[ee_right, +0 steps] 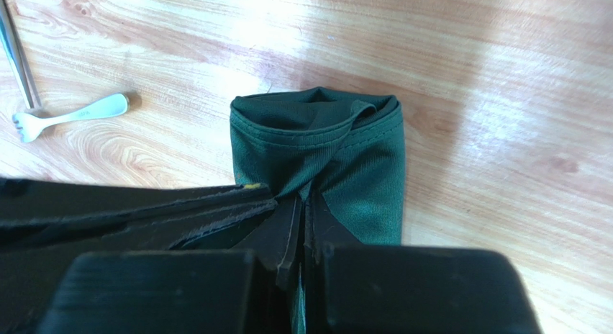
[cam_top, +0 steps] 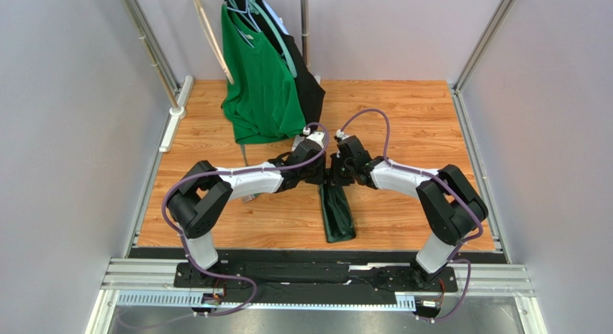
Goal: Fold the napkin into a case and place the utensils inside
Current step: Stuff the top corner of the square-folded napkin into the folded napkin.
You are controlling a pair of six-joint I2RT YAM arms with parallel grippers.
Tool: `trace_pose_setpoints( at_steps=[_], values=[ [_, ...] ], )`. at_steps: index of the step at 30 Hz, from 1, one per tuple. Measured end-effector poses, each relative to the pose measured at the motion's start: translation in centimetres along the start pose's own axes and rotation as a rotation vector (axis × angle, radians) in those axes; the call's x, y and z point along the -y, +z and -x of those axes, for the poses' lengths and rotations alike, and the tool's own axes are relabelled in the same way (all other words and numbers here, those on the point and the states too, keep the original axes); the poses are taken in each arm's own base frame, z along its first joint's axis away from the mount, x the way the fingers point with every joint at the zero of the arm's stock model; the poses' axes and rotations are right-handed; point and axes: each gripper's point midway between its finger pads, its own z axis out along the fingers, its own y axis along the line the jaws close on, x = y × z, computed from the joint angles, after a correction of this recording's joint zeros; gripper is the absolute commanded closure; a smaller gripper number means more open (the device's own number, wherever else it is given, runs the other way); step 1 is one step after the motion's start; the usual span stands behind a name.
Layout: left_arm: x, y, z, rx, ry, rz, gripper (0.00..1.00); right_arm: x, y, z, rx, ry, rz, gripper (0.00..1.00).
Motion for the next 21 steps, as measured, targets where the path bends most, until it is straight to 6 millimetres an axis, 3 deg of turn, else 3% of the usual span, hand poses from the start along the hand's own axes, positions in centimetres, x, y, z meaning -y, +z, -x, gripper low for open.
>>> trace_pose_setpoints(
  at_steps=[11,21],
  values=[
    [0.3,-1.1,0.9,0.048,0.005,-0.018,1.0,-0.8,-0.1,-0.6,-0.044,0.083,0.03,1.0],
    [-0.7,-0.9,-1.1,0.028,-0.027,-0.017,1.0,0.2,1.0,0.4,0.112,0.326,0.002,1.0]
  ],
)
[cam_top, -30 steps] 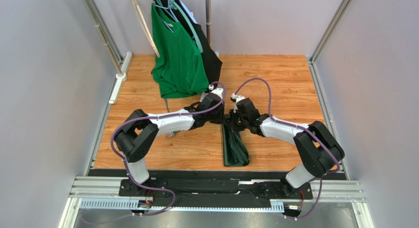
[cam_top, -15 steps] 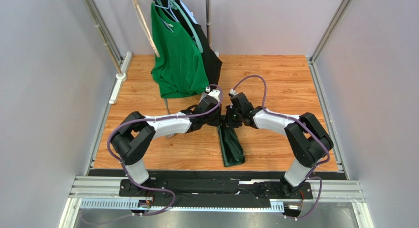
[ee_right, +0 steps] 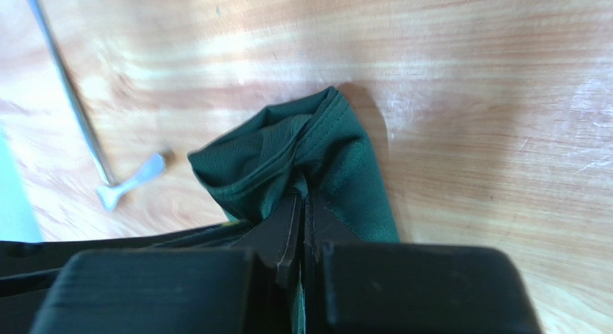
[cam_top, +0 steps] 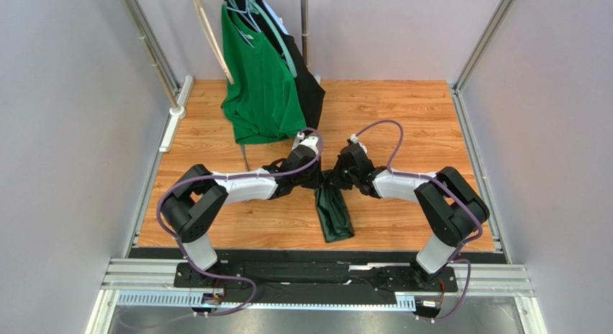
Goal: Fold the napkin into a case and place the utensils inside
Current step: Stuff the top corner of the square-folded napkin into the folded napkin.
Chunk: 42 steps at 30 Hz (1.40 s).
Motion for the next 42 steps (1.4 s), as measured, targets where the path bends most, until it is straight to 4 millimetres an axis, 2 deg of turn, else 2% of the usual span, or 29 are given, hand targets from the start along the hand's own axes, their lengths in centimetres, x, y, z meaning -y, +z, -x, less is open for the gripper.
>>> trace_pose_setpoints(
  at_steps=[4,8,13,16,17,19,20,23,28,33,34,35,38,42],
  values=[
    [-0.1,0.0,0.0,0.004,-0.002,0.003,1.0,-0.1,0.0,0.5,0.061,0.047,0.017,1.0],
    [-0.3,0.0,0.1,0.007,0.001,0.009,1.0,-1.3,0.2,1.1,0.093,0.047,0.062,1.0],
    [-0.8,0.1,0.2,-0.017,0.014,0.029,0.98,-1.6,0.7,0.8,0.08,0.035,0.084,1.0],
    [-1.1,0.2,0.4,-0.032,0.026,0.043,0.8,-1.7,1.0,0.7,0.082,0.031,0.092,1.0],
    [-1.2,0.2,0.5,-0.036,0.025,0.045,0.71,-1.7,1.1,0.7,0.081,0.03,0.095,1.0],
    [-1.5,0.1,0.5,-0.042,0.032,0.05,0.65,-1.7,1.4,0.5,0.077,0.026,0.097,1.0],
    [-1.8,0.1,0.5,-0.048,0.029,0.056,0.53,-1.6,1.5,0.5,0.077,0.026,0.098,1.0],
    [-2.5,-0.3,0.1,-0.069,0.038,0.079,0.44,-1.5,1.8,0.4,0.075,0.023,0.101,1.0],
    [-2.5,-2.3,0.7,-0.045,0.025,0.084,0.48,-1.8,1.9,0.5,0.083,0.017,0.113,1.0],
    [-3.5,-5.0,1.0,0.003,-0.049,0.102,0.64,-1.8,1.9,0.4,0.081,0.007,0.114,1.0],
    [-4.0,-5.1,0.9,0.003,-0.07,0.11,0.68,-1.8,1.9,0.4,0.08,0.004,0.115,1.0],
    [-4.5,-5.0,1.0,0.002,-0.086,0.12,0.77,-1.9,1.9,0.4,0.079,0.0,0.116,1.0],
    [-6.3,-4.1,0.7,-0.019,-0.152,0.156,0.82,-1.9,2.0,0.2,0.074,-0.012,0.115,1.0],
    [-8.5,-2.7,-0.7,-0.068,-0.2,0.213,0.92,-2.4,2.2,0.1,0.066,-0.035,0.115,1.0]
  ],
)
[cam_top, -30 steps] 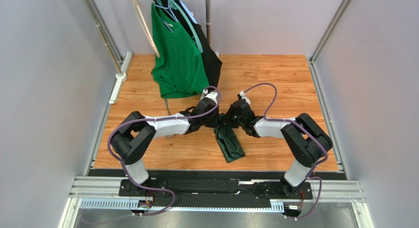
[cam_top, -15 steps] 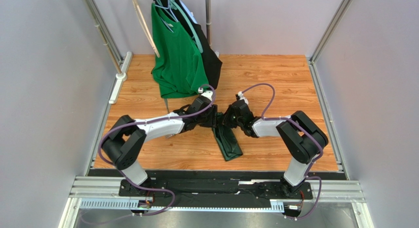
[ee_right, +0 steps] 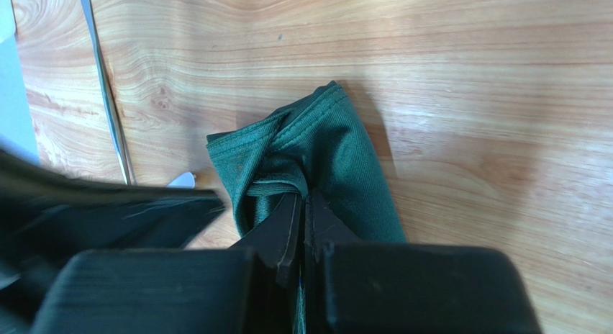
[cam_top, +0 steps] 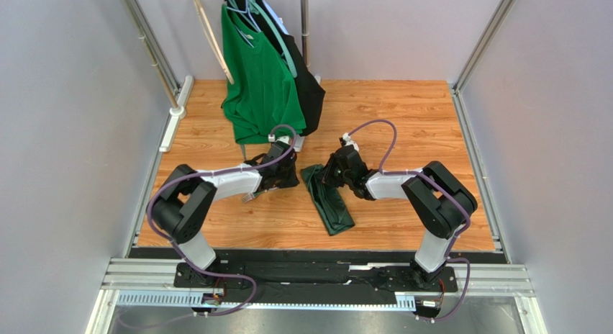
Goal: Fold the napkin into a case and place the utensils inside
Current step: Stuff the top corner of the square-folded napkin into the folded napkin.
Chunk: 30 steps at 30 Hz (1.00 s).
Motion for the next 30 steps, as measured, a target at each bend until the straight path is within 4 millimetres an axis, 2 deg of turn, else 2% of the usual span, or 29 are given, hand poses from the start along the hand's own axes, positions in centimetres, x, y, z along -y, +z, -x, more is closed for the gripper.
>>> trace_pose_setpoints(
  at_steps=[2,5,9,16,20,24,25,30],
  values=[
    [-0.4,1.3,-0.9,-0.043,-0.001,0.02,0.92,-0.3,0.1,-0.1,-0.006,-0.013,0.001,1.0],
    [1.2,2.7,-0.1,-0.043,-0.015,-0.029,0.93,-0.6,0.1,-0.3,-0.014,-0.035,0.0,1.0],
    [1.9,3.1,0.2,-0.042,-0.015,-0.058,0.93,-1.1,0.5,-0.7,-0.033,-0.071,-0.011,1.0],
    [2.0,3.2,0.2,-0.047,-0.017,-0.064,0.94,-2.1,0.7,-1.5,-0.054,-0.151,-0.015,1.0],
    [2.2,3.4,0.2,-0.052,-0.018,-0.072,0.94,-2.1,0.7,-1.5,-0.054,-0.193,-0.009,0.96],
    [2.2,3.5,0.5,-0.048,-0.02,-0.072,0.94,-1.9,1.1,-1.4,-0.073,-0.235,0.002,0.72],
    [2.2,3.6,0.5,-0.048,-0.022,-0.071,0.94,-1.9,1.1,-1.3,-0.078,-0.24,0.006,0.62],
    [1.9,3.6,0.7,-0.043,-0.024,-0.064,0.94,-1.9,0.6,-1.0,-0.094,-0.265,0.03,0.56]
  ],
)
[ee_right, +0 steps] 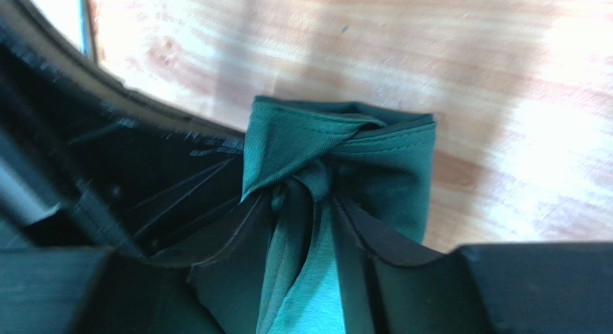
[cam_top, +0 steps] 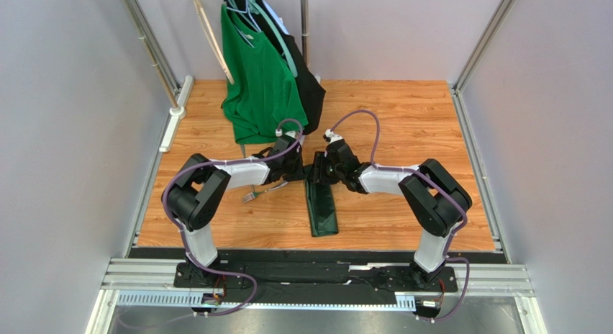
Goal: Fold the napkin into a case and place the utensils inside
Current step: Stuff the top corner of the square-folded napkin into the folded napkin.
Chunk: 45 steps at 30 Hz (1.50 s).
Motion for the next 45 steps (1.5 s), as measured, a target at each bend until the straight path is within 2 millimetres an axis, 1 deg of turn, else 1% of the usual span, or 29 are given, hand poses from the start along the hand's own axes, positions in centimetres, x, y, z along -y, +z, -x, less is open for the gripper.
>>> trace_pose_setpoints(
  at_steps=[2,3,5,7,9,13,18,20,21,23,24,26,28,29,30,32,33,35,36,37,38,39,41,42,44,45],
  values=[
    [0.0,0.0,0.0,0.0,0.0,-0.001,0.94,-0.2,-0.4,-0.2,-0.015,-0.006,0.016,0.54],
    [0.1,0.0,0.0,-0.001,0.001,-0.004,0.94,-0.5,-0.7,-0.3,-0.023,-0.009,0.027,0.51],
    [0.1,0.0,-0.1,-0.003,0.0,-0.006,0.94,-0.8,-1.3,-0.8,-0.043,-0.018,0.047,0.5],
    [0.2,0.0,-0.1,-0.005,0.001,-0.008,0.94,-1.3,-1.8,-1.1,-0.062,-0.029,0.071,0.46],
    [0.2,0.0,-0.1,-0.005,0.001,-0.008,0.94,-1.8,-2.3,-1.4,-0.073,-0.037,0.094,0.45],
    [0.3,0.0,-0.2,-0.009,0.002,-0.012,0.94,-2.4,-2.9,-1.3,-0.078,-0.045,0.128,0.41],
    [0.4,0.0,-0.3,-0.007,0.0,-0.022,0.94,-2.2,-2.8,-1.3,-0.095,-0.016,0.167,0.41],
    [0.4,0.0,-0.2,-0.003,-0.004,-0.024,0.95,-1.8,-2.0,-1.9,-0.116,0.004,0.181,0.47],
    [0.4,0.0,-0.2,-0.002,-0.005,-0.024,0.95,-1.7,-1.5,-2.1,-0.125,0.018,0.188,0.54],
    [0.2,0.1,0.0,0.008,-0.01,-0.022,0.95,-1.8,-1.0,-2.0,-0.127,0.045,0.226,0.58],
    [0.1,0.2,0.1,0.015,-0.017,-0.027,0.95,-1.9,-0.6,-1.8,-0.124,0.064,0.244,0.65],
    [0.2,0.2,0.3,0.027,-0.033,-0.039,0.95,-2.0,-0.2,-1.8,-0.128,0.094,0.274,0.7],
    [0.3,0.3,0.3,0.033,-0.04,-0.049,0.95,-2.0,0.2,-1.8,-0.128,0.119,0.288,0.68],
    [0.3,0.3,0.3,0.035,-0.042,-0.052,0.95,-2.0,0.2,-1.7,-0.129,0.129,0.289,0.64],
    [0.3,0.3,0.3,0.036,-0.046,-0.054,0.95,-2.0,0.2,-1.7,-0.131,0.133,0.289,0.59],
    [0.3,0.3,0.3,0.038,-0.049,-0.056,0.93,-1.7,-0.1,-1.7,-0.129,0.147,0.29,0.55],
    [0.3,0.3,0.3,0.036,-0.05,-0.058,0.91,-1.6,-0.4,-1.6,-0.126,0.149,0.296,0.51],
    [0.5,0.1,-0.1,0.021,-0.046,-0.064,0.85,-1.4,-1.2,-1.4,-0.118,0.152,0.295,0.5],
    [0.6,0.0,-0.4,0.011,-0.04,-0.064,0.73,-1.1,-1.6,-1.4,-0.115,0.154,0.29,0.5],
    [0.7,-0.2,-0.6,0.002,-0.032,-0.065,0.69,-0.8,-2.1,-1.3,-0.109,0.155,0.285,0.5],
    [0.8,-0.4,-0.9,-0.007,-0.021,-0.064,0.58,-0.6,-2.6,-1.0,-0.1,0.157,0.283,0.5],
    [0.8,-0.7,-1.0,-0.012,-0.009,-0.062,0.44,-0.5,-3.0,-0.8,-0.094,0.158,0.281,0.5],
    [0.8,-1.6,-1.2,-0.024,0.019,-0.056,0.38,-0.2,-3.6,0.0,-0.073,0.162,0.279,0.5],
    [0.9,-2.2,-1.0,-0.022,0.032,-0.058,0.29,-0.2,-3.9,0.3,-0.064,0.162,0.281,0.5],
    [1.3,-3.2,-0.6,-0.009,0.06,-0.074,0.28,0.0,-4.4,0.9,-0.048,0.168,0.276,0.53],
    [1.5,-3.8,-0.4,-0.001,0.074,-0.085,0.28,0.1,-4.6,1.1,-0.043,0.171,0.274,0.56]
  ],
)
